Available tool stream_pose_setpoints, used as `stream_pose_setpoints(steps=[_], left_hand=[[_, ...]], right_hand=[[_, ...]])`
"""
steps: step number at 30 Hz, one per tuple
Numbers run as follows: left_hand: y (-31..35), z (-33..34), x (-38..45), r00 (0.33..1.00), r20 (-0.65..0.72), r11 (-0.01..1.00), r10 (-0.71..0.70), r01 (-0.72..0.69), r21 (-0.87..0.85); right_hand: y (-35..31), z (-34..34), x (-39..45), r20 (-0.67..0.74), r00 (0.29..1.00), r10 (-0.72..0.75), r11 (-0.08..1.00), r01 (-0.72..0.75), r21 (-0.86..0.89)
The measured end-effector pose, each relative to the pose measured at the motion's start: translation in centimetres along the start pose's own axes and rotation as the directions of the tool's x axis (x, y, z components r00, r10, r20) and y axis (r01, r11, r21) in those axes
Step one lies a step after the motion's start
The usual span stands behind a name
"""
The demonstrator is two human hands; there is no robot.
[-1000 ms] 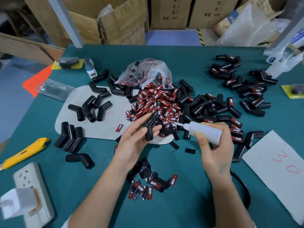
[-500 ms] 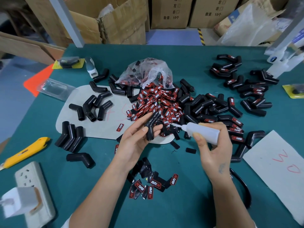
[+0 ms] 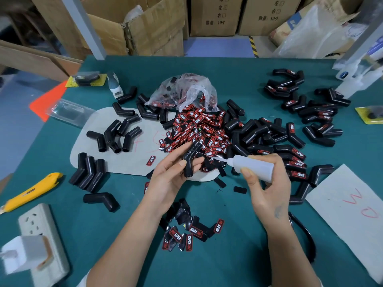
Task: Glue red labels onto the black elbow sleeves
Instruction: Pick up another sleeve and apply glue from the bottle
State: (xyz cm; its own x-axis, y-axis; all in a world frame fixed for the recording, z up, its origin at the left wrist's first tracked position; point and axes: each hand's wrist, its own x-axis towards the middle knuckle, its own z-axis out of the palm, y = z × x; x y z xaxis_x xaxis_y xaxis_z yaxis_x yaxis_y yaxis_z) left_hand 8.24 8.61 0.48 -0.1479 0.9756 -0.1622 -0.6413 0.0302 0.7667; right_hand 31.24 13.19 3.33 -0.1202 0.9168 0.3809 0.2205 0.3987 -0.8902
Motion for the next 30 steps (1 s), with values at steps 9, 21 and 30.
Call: stream_pose_setpoints(steps=[9, 21, 30], left_hand=[[0.09, -0.01, -0.06, 1.000, -0.010, 1.000, 0.010, -0.010, 0.021], [0.19, 0.33, -0.16, 0.999, -0.029, 0.999, 0.019, -0.018, 0.038], [0.25, 0.28, -0.19, 1.000, -0.021, 0.999, 0.021, -0.020, 0.034]], right_hand=[[0.03, -0.03, 0.06, -0.001, 1.000, -0.011, 1.000, 0.011, -0.007], [0.19, -0.14, 0.12, -0.016, 1.000, -0.010, 1.000, 0.010, -0.004], [0.07, -0.19, 0.12, -0.027, 1.000, -0.011, 1.000, 0.010, -0.017]])
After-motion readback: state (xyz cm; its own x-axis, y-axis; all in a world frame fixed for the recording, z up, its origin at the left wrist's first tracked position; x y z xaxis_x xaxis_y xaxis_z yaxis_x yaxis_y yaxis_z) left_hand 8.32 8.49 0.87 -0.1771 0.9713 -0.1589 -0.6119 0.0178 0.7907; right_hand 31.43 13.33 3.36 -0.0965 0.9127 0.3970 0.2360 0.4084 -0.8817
